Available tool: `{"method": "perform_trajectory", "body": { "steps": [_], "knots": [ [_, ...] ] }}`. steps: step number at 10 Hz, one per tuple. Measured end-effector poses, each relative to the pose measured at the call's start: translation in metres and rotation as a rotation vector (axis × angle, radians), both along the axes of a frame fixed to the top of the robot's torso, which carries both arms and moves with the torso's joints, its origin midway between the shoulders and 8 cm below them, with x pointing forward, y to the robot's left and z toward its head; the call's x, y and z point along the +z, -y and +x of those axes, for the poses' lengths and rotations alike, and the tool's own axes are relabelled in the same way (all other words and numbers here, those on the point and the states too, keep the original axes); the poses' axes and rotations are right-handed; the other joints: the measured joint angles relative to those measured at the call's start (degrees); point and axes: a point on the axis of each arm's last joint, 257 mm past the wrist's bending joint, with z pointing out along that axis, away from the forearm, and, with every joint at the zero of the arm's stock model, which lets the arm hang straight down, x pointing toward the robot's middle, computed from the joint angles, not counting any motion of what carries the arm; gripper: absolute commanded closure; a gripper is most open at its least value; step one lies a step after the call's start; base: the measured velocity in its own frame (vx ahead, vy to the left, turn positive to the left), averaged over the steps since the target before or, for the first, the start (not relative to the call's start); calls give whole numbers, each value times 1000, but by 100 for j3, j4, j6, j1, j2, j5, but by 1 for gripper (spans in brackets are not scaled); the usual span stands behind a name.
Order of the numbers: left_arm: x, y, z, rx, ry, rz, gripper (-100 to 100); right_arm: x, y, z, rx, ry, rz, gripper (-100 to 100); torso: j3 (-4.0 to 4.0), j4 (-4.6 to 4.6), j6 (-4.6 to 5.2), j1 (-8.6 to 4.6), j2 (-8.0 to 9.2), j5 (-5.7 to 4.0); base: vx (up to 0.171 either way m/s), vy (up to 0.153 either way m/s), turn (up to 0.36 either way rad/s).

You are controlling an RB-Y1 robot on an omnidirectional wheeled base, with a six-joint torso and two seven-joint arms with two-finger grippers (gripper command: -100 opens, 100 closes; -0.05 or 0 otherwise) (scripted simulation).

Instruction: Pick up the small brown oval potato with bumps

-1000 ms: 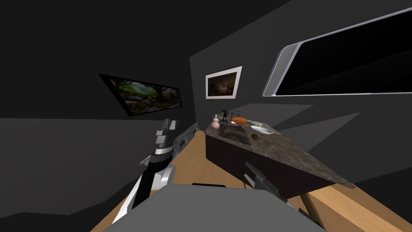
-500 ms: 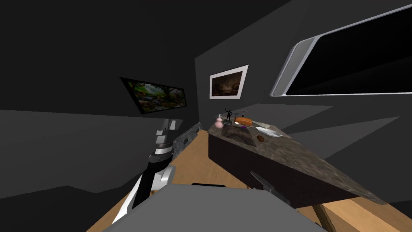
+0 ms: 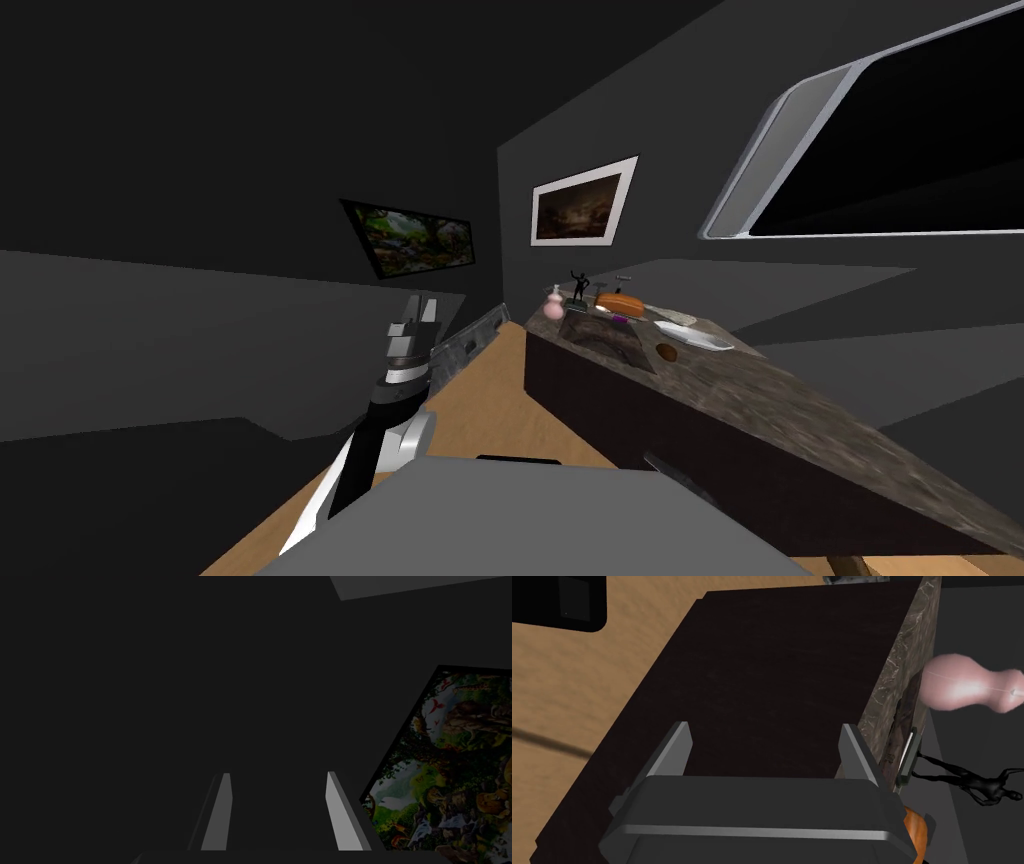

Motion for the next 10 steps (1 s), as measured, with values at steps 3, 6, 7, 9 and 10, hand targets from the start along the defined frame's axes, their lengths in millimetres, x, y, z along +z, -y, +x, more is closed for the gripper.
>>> {"method": "perform_trajectory", "body": {
  "steps": [3, 6, 7, 9, 10],
  "knots": [
    [0, 0, 0, 0, 0, 0, 0, -15, 22, -28, 11, -100, -52, -100, -1, 0, 5, -3, -2, -1, -12, 3, 159],
    [0, 0, 0, 0, 0, 0, 0, -27, 54, -59, 7, -210, -113, -100, -2, -1, 2, -6, -4, -2, -7, -8, 137],
    [0, 0, 0, 0, 0, 0, 0, -29, 61, -64, 14, -232, -131, -100, -2, 0, 5, -7, -5, -3, -4, -9, 219],
    [0, 0, 0, 0, 0, 0, 0, -32, 83, -76, 16, -293, -175, -100, -4, -1, 6, -9, -8, -4, 1, -17, 129],
    [0, 0, 0, 0, 0, 0, 0, -36, 99, -87, 16, -332, -204, -100, -5, -2, 2, -11, -9, -4, 1, -21, 101]
  ]
}}
